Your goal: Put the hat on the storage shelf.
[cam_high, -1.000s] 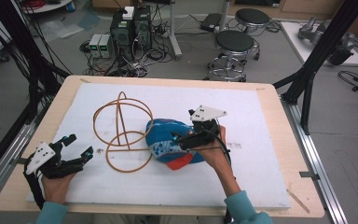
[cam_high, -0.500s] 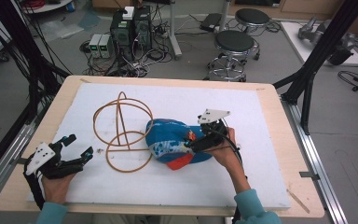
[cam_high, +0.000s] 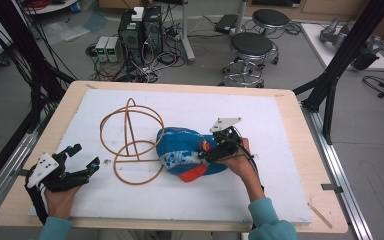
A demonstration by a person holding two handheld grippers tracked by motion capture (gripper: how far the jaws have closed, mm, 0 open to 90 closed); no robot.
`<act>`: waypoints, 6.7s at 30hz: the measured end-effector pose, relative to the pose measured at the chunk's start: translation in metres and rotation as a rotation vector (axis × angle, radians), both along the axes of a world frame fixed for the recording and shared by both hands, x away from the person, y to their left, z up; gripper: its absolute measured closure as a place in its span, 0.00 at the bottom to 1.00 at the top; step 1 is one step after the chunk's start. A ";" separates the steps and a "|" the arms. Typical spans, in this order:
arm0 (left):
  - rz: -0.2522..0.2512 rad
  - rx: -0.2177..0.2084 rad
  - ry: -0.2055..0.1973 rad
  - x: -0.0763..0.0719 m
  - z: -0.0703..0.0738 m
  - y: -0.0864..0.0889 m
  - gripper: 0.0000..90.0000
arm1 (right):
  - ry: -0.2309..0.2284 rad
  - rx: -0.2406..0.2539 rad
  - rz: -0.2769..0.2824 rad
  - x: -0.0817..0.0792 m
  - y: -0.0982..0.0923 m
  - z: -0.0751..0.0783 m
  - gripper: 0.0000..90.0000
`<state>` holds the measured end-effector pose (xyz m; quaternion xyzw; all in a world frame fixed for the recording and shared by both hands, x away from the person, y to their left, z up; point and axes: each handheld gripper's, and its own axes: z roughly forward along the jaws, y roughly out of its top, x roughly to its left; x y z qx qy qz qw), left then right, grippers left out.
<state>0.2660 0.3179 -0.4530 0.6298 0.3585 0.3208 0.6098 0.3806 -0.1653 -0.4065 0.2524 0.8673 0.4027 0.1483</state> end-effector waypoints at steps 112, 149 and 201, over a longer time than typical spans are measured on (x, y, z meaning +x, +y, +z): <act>0.006 0.024 -0.004 -0.001 0.000 -0.002 0.16 | -0.249 0.618 -0.072 -0.074 -0.055 0.122 0.93; 0.005 0.011 0.002 0.000 0.000 -0.001 0.16 | -0.228 0.708 0.197 -0.090 0.037 0.171 0.93; -0.004 0.009 0.007 0.000 0.000 0.000 0.16 | -0.265 0.482 0.081 -0.032 0.127 0.162 0.92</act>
